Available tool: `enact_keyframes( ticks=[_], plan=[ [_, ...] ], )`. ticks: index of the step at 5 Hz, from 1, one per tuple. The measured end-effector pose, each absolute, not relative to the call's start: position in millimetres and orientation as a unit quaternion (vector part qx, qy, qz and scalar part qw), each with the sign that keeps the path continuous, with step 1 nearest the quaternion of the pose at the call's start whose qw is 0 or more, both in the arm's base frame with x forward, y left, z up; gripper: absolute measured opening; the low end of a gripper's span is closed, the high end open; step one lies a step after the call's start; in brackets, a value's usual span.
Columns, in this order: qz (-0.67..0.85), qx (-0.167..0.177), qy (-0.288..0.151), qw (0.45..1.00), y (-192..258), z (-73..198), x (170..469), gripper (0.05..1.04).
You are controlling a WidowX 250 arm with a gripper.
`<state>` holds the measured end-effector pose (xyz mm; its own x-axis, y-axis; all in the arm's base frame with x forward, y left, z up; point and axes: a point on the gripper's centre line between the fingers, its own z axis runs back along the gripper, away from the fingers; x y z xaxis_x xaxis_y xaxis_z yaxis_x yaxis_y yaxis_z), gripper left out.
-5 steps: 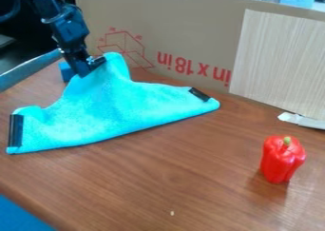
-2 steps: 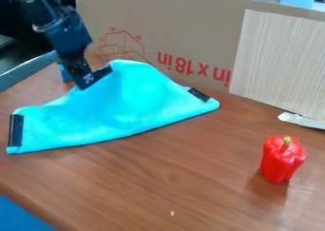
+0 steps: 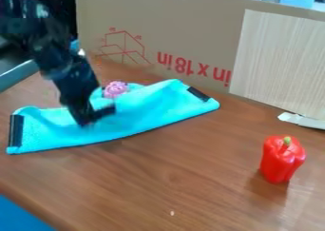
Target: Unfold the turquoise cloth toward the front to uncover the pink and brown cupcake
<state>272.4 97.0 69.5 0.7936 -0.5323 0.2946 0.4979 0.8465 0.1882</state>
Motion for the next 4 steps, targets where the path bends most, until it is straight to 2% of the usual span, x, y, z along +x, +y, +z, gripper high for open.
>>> enact_keyframes(
  ticks=[1, 2, 4],
  plan=[
    [-0.282, 0.06, -0.163, 0.943, 89.2, 60.4, 253.0, 0.059],
    [-0.298, 0.054, -0.152, 0.941, 79.6, 54.9, 230.9, 0.059],
    [-0.318, 0.043, -0.144, 0.936, 62.1, 59.2, 195.5, 0.059]
  ],
)
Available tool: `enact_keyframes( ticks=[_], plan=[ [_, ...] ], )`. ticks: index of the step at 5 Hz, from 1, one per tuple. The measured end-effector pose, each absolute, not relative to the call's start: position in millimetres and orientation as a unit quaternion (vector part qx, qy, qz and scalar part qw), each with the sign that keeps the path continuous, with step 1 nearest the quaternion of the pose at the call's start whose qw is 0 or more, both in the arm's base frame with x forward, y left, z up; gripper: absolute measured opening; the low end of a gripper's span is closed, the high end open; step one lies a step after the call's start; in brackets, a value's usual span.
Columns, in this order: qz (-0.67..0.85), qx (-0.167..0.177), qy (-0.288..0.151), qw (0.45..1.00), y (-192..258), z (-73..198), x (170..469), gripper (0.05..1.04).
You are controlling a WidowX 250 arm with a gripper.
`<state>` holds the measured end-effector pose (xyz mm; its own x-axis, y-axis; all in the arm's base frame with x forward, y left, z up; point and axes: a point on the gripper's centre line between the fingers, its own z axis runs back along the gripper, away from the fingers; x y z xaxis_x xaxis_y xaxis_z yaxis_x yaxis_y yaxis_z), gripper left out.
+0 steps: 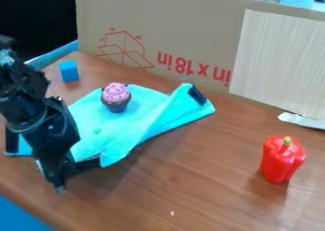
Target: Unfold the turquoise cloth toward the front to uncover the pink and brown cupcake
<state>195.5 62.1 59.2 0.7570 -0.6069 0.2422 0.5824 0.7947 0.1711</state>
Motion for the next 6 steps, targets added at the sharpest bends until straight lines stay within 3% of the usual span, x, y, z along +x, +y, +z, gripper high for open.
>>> enact_keyframes(
  ticks=[2, 3, 6],
  plan=[
    [-0.328, 0.033, -0.128, 0.935, 46.4, 58.0, 170.0, 0.059],
    [-0.338, 0.044, -0.126, 0.932, 38.2, 56.0, 157.0, 0.059],
    [-0.323, 0.021, -0.092, 0.942, 26.0, 51.5, 145.4, 0.059]
  ],
)
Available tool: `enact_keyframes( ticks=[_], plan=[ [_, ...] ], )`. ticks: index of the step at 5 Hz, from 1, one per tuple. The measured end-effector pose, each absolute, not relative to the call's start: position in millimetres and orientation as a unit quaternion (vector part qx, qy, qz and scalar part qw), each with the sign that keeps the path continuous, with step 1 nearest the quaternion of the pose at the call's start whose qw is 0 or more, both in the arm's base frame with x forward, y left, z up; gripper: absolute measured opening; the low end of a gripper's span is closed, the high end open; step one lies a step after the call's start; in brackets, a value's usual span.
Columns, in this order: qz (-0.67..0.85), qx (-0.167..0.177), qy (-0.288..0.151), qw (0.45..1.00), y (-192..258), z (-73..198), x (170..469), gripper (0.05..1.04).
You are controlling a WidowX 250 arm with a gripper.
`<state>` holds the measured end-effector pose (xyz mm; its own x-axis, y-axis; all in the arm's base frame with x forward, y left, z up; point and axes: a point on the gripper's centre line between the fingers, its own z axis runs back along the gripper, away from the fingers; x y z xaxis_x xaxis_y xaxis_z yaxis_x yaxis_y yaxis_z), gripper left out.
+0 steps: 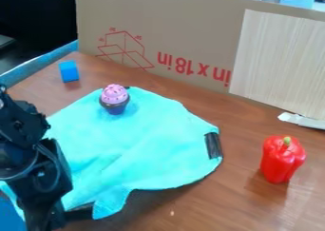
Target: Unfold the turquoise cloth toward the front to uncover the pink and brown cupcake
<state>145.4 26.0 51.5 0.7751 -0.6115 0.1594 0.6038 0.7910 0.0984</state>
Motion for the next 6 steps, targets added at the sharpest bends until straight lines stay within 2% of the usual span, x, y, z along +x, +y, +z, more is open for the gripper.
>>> enact_keyframes(
  ticks=[2, 3, 4, 5, 6],
  plan=[
    [-0.278, -0.009, -0.069, 0.958, 10.3, 65.7, 149.8, 0.075],
    [-0.267, -0.017, -0.063, 0.962, 6.7, 72.0, 152.6, 0.22],
    [-0.269, -0.036, -0.045, 0.961, 8.1, 77.0, 153.6, 0.477],
    [-0.267, -0.057, -0.038, 0.961, 10.2, 88.1, 151.0, 0.781],
    [-0.267, -0.07, -0.049, 0.96, 14.7, 105.6, 152.7, 0.994]
  ],
)
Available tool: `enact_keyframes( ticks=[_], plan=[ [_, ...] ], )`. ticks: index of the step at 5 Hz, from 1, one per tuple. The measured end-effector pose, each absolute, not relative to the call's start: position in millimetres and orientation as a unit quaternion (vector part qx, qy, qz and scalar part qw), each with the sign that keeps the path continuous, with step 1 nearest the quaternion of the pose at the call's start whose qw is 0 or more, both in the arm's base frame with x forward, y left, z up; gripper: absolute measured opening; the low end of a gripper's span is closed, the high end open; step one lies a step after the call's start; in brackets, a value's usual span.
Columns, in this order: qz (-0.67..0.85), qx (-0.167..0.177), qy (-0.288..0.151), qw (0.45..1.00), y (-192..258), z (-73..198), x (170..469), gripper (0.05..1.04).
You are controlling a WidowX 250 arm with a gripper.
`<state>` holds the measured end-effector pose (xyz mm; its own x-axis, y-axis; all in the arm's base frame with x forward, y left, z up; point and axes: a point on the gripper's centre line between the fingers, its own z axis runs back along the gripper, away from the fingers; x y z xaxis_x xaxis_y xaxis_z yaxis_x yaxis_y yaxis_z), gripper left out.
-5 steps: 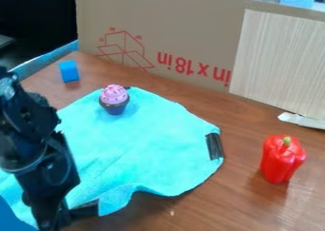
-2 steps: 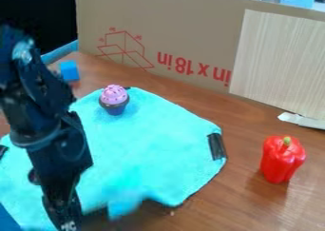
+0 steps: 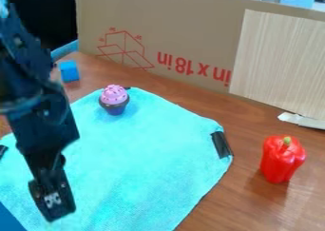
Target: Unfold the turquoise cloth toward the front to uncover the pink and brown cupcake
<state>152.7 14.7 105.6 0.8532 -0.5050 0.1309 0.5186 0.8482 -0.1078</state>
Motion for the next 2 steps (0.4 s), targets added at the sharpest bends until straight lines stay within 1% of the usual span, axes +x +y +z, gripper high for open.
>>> enact_keyframes(
  ticks=[1, 2],
  plan=[
    [-0.232, -0.084, -0.074, 0.966, 34.9, 133.1, 168.8, 1.001],
    [-0.15, -0.07, -0.099, 0.981, 83.7, 160.9, 204.3, 1.001]
  ],
)
